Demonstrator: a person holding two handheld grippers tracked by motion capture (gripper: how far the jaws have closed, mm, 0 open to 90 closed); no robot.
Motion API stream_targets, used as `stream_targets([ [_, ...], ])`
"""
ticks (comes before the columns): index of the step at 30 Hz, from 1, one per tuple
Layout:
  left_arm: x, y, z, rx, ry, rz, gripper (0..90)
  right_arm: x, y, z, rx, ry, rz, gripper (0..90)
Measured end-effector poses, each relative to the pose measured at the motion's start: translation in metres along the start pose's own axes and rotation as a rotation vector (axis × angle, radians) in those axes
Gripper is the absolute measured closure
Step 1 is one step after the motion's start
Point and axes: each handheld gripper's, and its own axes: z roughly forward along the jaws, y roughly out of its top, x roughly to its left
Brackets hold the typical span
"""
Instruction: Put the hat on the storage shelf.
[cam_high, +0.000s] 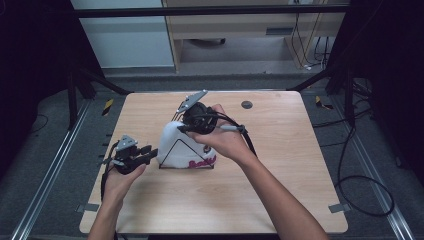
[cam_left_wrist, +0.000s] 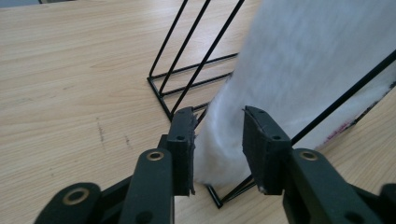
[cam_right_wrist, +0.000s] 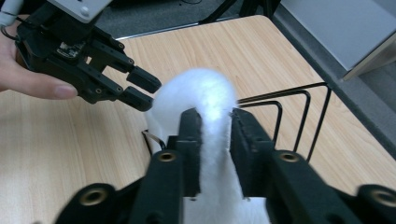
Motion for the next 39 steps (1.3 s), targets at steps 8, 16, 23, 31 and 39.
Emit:
stream_targets([
  [8, 0.006, -0.003, -0.013, 0.053, 0.052, 0.031, 27.7, 0.001, -0.001, -0.016, -0.058, -0.038, 0.038, 48.9],
  [16, 0.005, -0.014, -0.024, 0.069, 0.073, 0.078, 5.8, -0.010, -0.014, -0.057, -0.140, -0.127, 0.137, 20.0],
  [23, 0.005, -0.024, -0.021, 0.081, 0.065, 0.073, 5.4, -0.015, -0.032, -0.078, -0.171, -0.177, 0.162, 9.6],
  [31, 0.007, -0.034, -0.018, 0.094, 0.085, 0.084, 5.4, -0.022, -0.079, -0.093, -0.159, -0.203, 0.200, 7.2],
  [39, 0.007, -0.043, -0.015, 0.130, 0.097, 0.098, 5.4, -0.027, -0.133, -0.104, -0.119, -0.240, 0.261, 10.2],
])
